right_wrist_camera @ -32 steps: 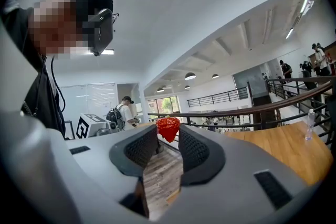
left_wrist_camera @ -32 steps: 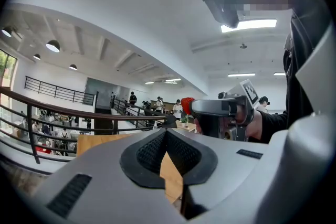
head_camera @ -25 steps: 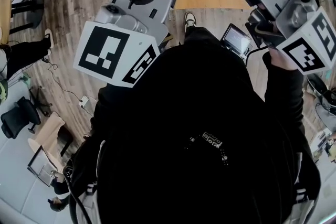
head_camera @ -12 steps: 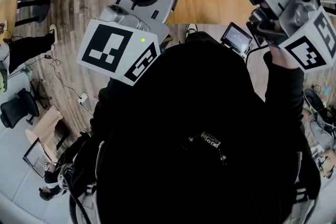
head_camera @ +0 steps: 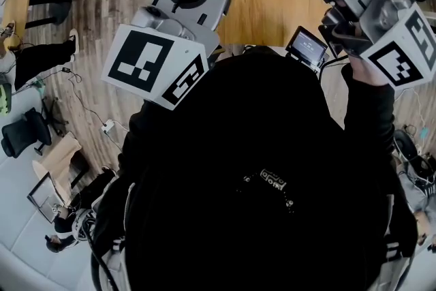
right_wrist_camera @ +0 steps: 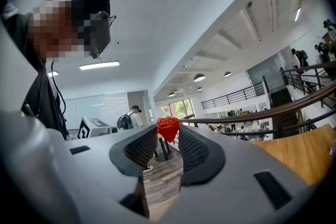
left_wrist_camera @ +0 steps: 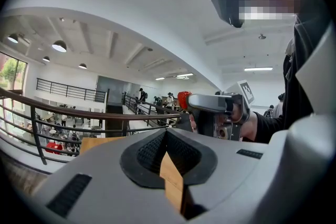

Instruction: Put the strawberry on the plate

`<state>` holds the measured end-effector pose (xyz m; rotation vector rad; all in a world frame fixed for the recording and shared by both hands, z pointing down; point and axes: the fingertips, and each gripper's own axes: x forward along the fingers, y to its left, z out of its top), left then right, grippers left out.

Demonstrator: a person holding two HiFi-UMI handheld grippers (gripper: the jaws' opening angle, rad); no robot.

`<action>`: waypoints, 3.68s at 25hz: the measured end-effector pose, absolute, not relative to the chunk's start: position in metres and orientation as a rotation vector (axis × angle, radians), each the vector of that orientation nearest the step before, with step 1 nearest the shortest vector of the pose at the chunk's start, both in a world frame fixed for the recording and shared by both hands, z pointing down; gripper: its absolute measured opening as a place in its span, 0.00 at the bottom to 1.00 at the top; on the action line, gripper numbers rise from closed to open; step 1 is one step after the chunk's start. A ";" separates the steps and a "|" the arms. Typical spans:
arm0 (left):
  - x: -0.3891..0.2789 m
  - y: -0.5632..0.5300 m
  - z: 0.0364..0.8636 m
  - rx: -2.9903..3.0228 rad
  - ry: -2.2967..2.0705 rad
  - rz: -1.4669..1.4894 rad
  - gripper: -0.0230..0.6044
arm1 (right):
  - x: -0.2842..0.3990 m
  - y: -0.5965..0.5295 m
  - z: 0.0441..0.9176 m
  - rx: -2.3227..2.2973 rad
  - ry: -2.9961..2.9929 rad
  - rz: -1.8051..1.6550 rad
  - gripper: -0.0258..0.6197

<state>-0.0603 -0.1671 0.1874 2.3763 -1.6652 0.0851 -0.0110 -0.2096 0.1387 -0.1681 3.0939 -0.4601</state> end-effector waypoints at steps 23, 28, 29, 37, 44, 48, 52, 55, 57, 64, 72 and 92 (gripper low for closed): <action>-0.048 -0.207 0.186 2.378 -1.632 0.117 0.04 | 0.001 -0.260 0.160 -0.215 3.076 -0.576 0.25; -0.028 -0.216 0.196 2.433 -1.569 0.126 0.04 | 0.024 -0.267 0.172 -0.299 3.048 -0.590 0.25; -0.018 -0.212 0.201 2.441 -1.550 0.129 0.04 | 0.035 -0.261 0.176 -0.319 3.041 -0.592 0.25; -0.050 -0.207 0.210 2.477 -1.440 0.117 0.04 | 0.011 -0.254 0.182 -0.453 3.033 -0.587 0.25; -0.025 -0.231 0.197 2.522 -1.385 0.102 0.04 | 0.041 -0.276 0.171 -0.537 3.016 -0.584 0.25; -0.061 -0.236 0.211 2.515 -1.357 0.100 0.04 | 0.005 -0.282 0.182 -0.562 3.024 -0.591 0.25; -0.083 -0.235 0.214 2.505 -1.331 0.099 0.04 | -0.017 -0.282 0.182 -0.587 3.037 -0.594 0.25; -0.084 -0.231 0.215 2.500 -1.297 0.088 0.04 | -0.020 -0.280 0.183 -0.594 3.057 -0.589 0.25; -0.082 -0.229 0.217 2.499 -1.274 0.086 0.04 | -0.021 -0.280 0.184 -0.601 3.075 -0.572 0.25; -0.083 -0.221 0.219 2.451 -1.293 0.056 0.04 | -0.025 -0.279 0.187 -0.582 3.157 -0.522 0.25; -0.113 -0.208 0.218 2.365 -1.393 0.031 0.04 | -0.061 -0.274 0.191 -0.458 3.225 -0.502 0.25; -0.184 -0.165 0.249 2.214 -1.467 -0.033 0.04 | -0.147 -0.261 0.247 -0.329 3.326 -0.578 0.25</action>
